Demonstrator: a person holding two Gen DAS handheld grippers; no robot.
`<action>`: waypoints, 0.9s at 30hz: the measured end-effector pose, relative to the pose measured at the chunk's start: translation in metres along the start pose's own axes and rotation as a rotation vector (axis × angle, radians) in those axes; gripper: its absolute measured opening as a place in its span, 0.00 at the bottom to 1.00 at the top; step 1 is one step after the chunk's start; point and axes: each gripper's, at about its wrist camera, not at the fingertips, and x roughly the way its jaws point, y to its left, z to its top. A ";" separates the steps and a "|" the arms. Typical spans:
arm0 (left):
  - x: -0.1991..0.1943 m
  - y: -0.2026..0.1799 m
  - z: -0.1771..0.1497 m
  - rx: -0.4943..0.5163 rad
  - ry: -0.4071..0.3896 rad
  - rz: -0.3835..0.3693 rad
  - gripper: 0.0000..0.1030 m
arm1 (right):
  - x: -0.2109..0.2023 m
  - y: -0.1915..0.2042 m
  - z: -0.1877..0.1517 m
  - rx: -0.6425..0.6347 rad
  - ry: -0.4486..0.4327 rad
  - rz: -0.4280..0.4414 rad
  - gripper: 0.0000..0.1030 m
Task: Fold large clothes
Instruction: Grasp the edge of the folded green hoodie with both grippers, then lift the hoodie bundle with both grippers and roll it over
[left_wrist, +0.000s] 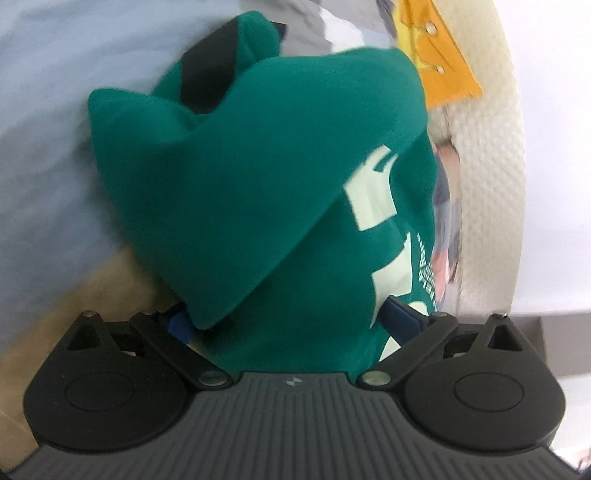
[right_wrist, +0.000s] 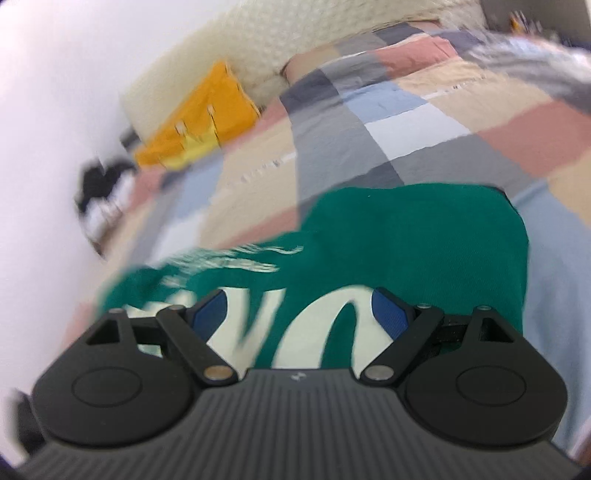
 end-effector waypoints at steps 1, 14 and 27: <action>0.001 -0.001 -0.001 -0.002 -0.015 0.003 0.91 | -0.008 -0.002 -0.003 0.053 0.001 0.039 0.84; -0.019 -0.009 -0.025 0.094 -0.099 0.002 0.54 | -0.027 -0.022 -0.041 0.520 0.116 0.365 1.00; -0.026 0.005 0.000 0.063 -0.053 -0.025 0.62 | 0.024 -0.057 -0.082 0.775 0.239 0.295 1.00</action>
